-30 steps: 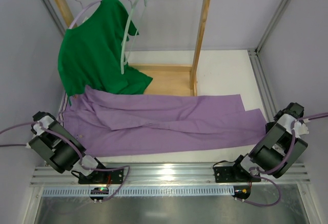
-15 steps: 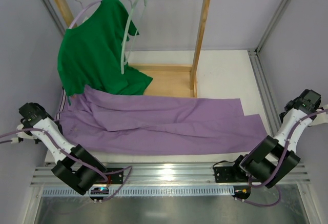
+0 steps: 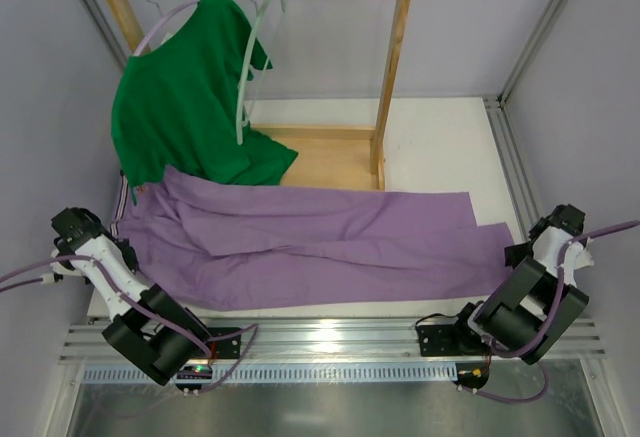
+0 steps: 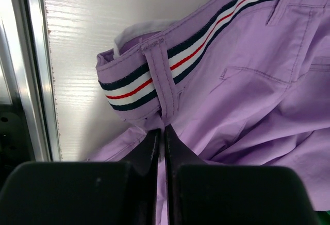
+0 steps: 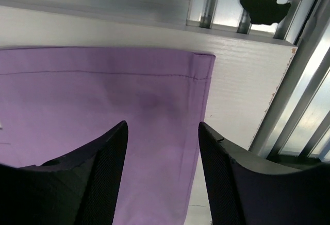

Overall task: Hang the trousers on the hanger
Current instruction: Fold the trousers

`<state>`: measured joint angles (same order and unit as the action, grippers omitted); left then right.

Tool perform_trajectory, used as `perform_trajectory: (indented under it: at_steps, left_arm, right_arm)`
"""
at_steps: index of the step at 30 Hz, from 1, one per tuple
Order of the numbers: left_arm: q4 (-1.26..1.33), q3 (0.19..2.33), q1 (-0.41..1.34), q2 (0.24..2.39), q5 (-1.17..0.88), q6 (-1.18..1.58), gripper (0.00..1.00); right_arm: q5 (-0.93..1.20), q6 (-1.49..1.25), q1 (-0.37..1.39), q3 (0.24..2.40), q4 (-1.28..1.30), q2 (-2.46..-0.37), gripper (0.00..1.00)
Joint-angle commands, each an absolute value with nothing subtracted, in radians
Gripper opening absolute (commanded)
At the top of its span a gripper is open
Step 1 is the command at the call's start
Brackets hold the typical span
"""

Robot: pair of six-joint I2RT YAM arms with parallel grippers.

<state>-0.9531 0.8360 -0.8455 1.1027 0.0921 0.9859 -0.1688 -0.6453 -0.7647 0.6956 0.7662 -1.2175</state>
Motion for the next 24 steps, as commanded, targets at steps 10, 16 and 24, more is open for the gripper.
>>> perform_trajectory:
  at_steps: [10,16,24]
  left_arm:
    - [-0.907,0.862,-0.822,1.089,0.067,0.994,0.00]
    - [-0.910,0.891,-0.802,1.083,0.067,1.011,0.00]
    - [-0.917,0.908,-0.769,1.057,0.112,1.012,0.00]
  right_arm:
    - [-0.285,-0.698,-0.764,0.647,0.651,-1.292,0.63]
    - [-0.360,-0.730,-0.758,0.603,0.581,-1.339,0.61]
    - [-0.370,-0.721,-0.756,0.612,0.584,-1.327,0.04]
